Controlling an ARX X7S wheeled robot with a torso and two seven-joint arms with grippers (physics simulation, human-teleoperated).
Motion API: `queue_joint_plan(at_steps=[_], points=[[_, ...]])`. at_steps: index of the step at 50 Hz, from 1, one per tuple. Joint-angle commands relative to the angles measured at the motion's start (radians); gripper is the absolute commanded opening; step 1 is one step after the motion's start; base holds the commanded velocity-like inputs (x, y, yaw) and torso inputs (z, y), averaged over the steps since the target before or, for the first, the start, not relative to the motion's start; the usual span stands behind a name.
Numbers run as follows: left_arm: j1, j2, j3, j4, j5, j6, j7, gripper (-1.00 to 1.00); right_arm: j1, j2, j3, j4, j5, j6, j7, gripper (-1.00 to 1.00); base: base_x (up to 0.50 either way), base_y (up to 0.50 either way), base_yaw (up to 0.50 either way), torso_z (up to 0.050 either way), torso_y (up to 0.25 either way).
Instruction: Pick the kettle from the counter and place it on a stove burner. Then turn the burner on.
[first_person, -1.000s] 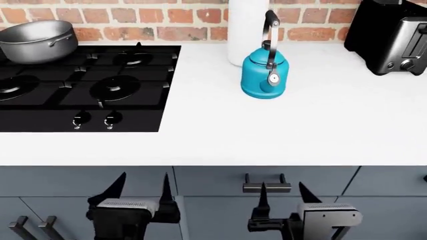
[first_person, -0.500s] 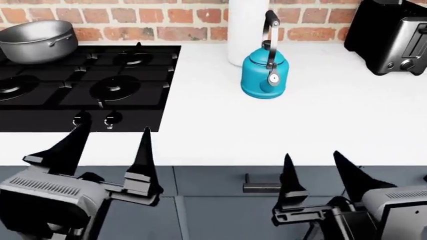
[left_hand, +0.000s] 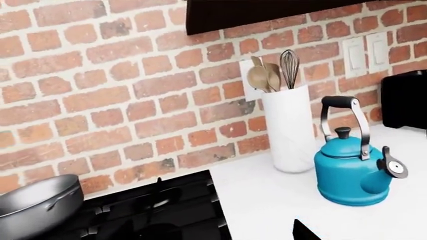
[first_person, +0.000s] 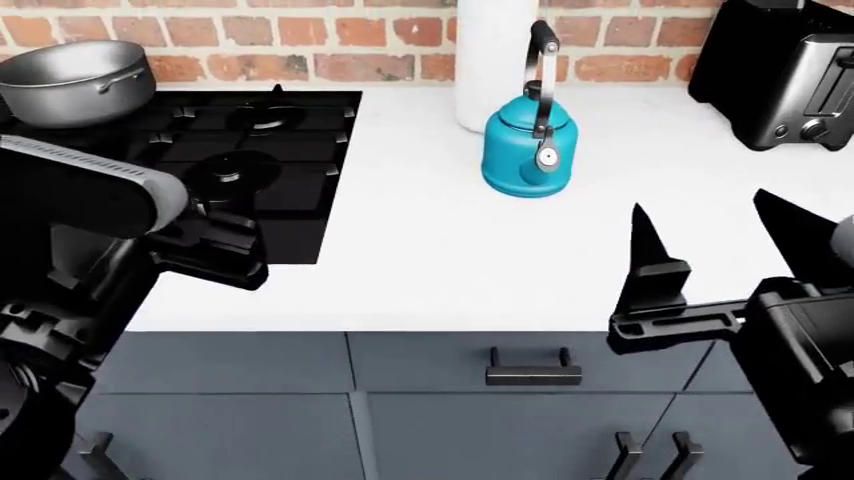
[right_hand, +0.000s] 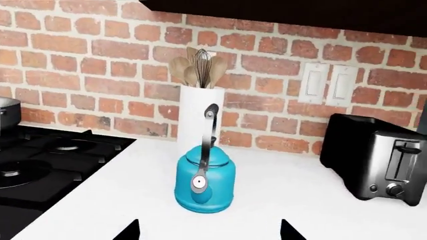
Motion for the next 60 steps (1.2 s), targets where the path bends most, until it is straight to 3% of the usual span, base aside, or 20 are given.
queue_joint_plan(at_steps=[1, 60], points=[[-0.074, -0.051, 0.000, -0.053, -0.051, -0.049, -0.009, 1.00, 0.150, 0.049, -0.035, 0.043, 0.126, 0.056, 0.053, 1.00, 0.00, 0.00, 0.00, 0.000, 0.000], [-0.064, -0.058, 0.009, -0.070, -0.051, -0.032, -0.010, 1.00, 0.116, 0.040, -0.025, 0.047, 0.095, 0.043, 0.039, 1.00, 0.17, 0.00, 0.00, 0.000, 0.000]])
